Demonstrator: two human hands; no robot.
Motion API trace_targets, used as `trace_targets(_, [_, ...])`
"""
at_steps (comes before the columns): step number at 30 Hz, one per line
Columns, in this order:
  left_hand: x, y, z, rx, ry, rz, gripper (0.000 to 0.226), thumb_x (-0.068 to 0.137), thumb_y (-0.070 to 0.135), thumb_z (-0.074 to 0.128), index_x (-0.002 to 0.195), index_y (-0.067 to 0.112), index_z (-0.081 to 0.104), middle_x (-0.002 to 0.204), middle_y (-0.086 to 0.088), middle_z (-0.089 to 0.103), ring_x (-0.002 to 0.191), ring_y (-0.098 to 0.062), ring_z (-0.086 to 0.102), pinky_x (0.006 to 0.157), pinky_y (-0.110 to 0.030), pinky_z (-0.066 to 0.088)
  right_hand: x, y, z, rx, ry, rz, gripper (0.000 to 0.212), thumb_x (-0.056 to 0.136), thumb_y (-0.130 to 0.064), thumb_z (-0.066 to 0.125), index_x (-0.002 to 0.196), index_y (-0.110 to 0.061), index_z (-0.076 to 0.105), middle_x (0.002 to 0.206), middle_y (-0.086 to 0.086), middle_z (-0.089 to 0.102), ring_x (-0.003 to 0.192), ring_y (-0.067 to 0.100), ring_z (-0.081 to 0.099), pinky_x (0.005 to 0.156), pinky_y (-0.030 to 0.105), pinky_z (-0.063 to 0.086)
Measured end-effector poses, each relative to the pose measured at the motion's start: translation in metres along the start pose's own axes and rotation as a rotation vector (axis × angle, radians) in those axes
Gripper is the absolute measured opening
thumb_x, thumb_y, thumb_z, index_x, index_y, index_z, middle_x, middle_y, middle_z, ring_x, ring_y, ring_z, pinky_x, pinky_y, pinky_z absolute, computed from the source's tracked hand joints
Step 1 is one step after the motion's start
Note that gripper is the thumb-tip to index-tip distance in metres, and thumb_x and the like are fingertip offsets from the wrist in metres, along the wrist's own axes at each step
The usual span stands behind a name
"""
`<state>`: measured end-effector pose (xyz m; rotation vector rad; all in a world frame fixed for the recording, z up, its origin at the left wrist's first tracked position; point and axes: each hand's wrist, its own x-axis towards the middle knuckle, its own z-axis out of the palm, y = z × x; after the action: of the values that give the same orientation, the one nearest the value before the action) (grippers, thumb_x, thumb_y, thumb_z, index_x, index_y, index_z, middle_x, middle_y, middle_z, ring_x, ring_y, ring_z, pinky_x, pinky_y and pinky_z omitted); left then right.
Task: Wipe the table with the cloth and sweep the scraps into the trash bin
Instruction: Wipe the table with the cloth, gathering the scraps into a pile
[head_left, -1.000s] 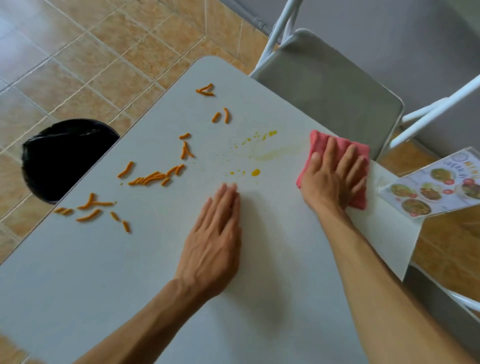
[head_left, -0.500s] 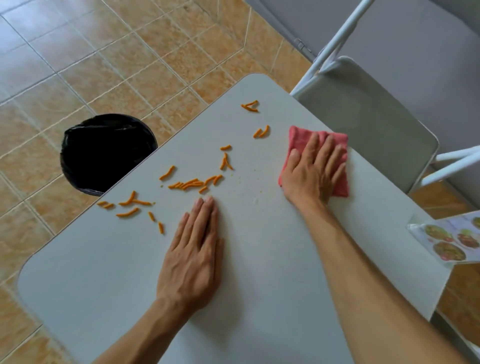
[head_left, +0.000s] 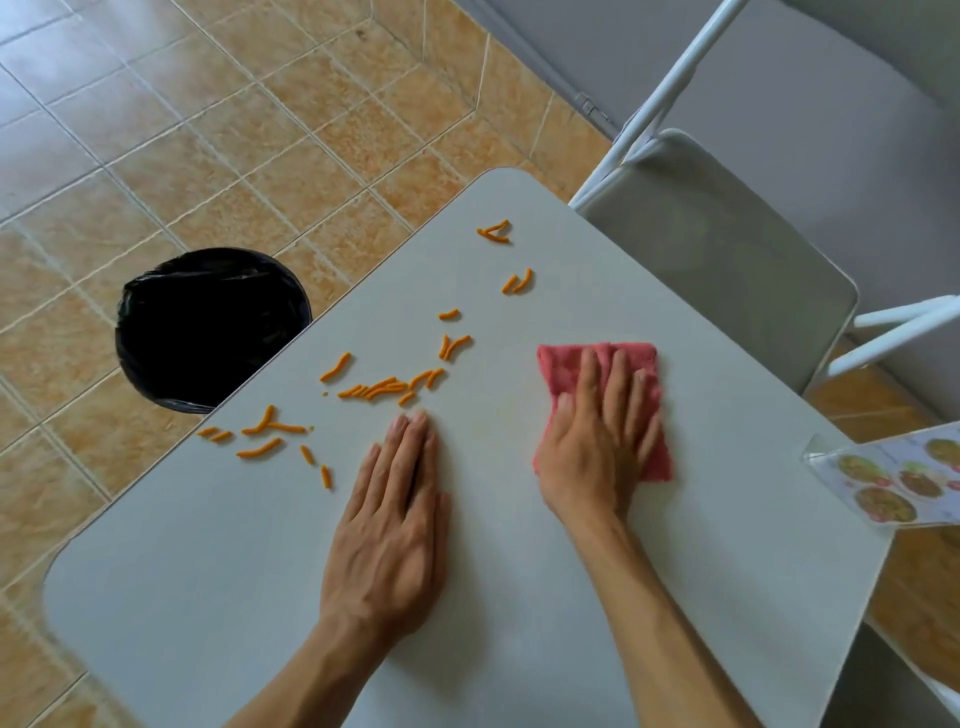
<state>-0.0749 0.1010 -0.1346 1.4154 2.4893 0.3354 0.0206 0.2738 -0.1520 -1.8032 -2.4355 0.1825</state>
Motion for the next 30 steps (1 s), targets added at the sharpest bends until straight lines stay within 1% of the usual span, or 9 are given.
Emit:
trace_targets(2, [-0.002,0.0,0.001,-0.006,0.007,0.004,0.059,0.099,0.026,0.037,0.151,0.001,0.025,0.162,-0.012,0.018,0.152,-0.023,0.012,0.122,-0.041,0.014,-0.015,-0.031,0.007,0.018,0.01,0.012,0.059,0.099,-0.039,0.033,0.154,-0.018,0.042,0.163,0.015,0.034,0.152,0.038,0.028,0.121,0.061,0.021])
trace_targets(6, [-0.001,-0.002,0.002,-0.035,0.038,0.022,0.056,0.098,0.024,0.037,0.149,0.001,0.031,0.16,-0.014,0.021,0.151,-0.024,0.014,0.123,-0.038,0.011,-0.075,-0.028,-0.004,-0.016,-0.12,-0.446,0.057,0.105,-0.041,0.031,0.16,-0.025,0.029,0.168,0.005,0.023,0.157,0.032,0.015,0.124,0.056,0.015])
trace_targets(8, [-0.001,-0.001,0.002,-0.033,0.04,0.002,0.056,0.099,0.025,0.036,0.15,0.0,0.03,0.161,-0.013,0.021,0.151,-0.023,0.014,0.123,-0.037,0.01,-0.096,0.012,-0.015,-0.066,-0.144,-0.538,0.057,0.106,-0.041,0.028,0.161,-0.025,0.026,0.169,0.003,0.019,0.157,0.028,0.013,0.124,0.054,0.02])
trace_targets(12, [0.0,0.002,0.001,-0.033,0.04,-0.008,0.057,0.101,0.027,0.032,0.151,0.001,0.026,0.162,-0.011,0.017,0.152,-0.022,0.01,0.123,-0.037,0.007,-0.103,0.081,-0.032,-0.124,-0.107,-0.228,0.059,0.105,-0.046,0.021,0.16,-0.025,0.024,0.168,0.008,0.022,0.156,0.033,0.019,0.12,0.059,0.027])
trace_targets(16, [-0.003,0.0,0.003,-0.031,0.041,0.003,0.056,0.102,0.027,0.027,0.152,0.0,0.024,0.163,-0.012,0.015,0.152,-0.023,0.008,0.123,-0.04,0.011,-0.063,0.02,-0.012,-0.008,-0.126,0.241,0.064,0.098,-0.054,0.014,0.16,-0.038,0.016,0.171,0.009,0.004,0.157,0.037,-0.001,0.123,0.062,0.003])
trace_targets(19, [-0.003,0.0,0.002,-0.051,0.031,0.008,0.056,0.102,0.026,0.027,0.152,0.0,0.023,0.163,-0.013,0.015,0.152,-0.023,0.008,0.123,-0.039,0.01,-0.076,-0.026,-0.006,-0.015,-0.126,0.008,0.061,0.1,-0.057,0.022,0.159,-0.042,0.022,0.17,0.011,0.011,0.157,0.04,0.004,0.122,0.064,0.004])
trace_targets(22, [-0.007,-0.007,-0.005,-0.103,0.051,0.061,0.052,0.1,0.015,0.037,0.148,-0.004,0.032,0.16,-0.017,0.023,0.151,-0.027,0.016,0.122,-0.041,0.015,-0.127,0.002,-0.014,-0.082,-0.128,-0.205,0.06,0.101,-0.059,0.029,0.158,-0.042,0.025,0.17,0.009,0.017,0.157,0.037,0.01,0.123,0.061,0.014])
trace_targets(26, [-0.045,-0.039,-0.035,-0.125,0.036,0.165,0.054,0.098,0.01,0.042,0.148,-0.003,0.031,0.16,-0.017,0.024,0.151,-0.028,0.016,0.121,-0.046,0.022,-0.193,0.044,-0.028,-0.101,-0.112,-0.059,0.062,0.099,-0.06,0.031,0.156,-0.037,0.032,0.168,0.011,0.023,0.155,0.039,0.019,0.118,0.066,0.022])
trace_targets(30, [-0.083,-0.088,-0.042,-0.061,-0.006,0.101,0.058,0.097,0.014,0.041,0.151,-0.001,0.025,0.162,-0.015,0.017,0.152,-0.027,0.012,0.12,-0.048,0.019,-0.157,0.005,-0.01,-0.038,-0.034,0.25,0.06,0.099,-0.055,0.034,0.154,-0.033,0.041,0.166,0.017,0.025,0.153,0.044,0.021,0.115,0.07,0.02])
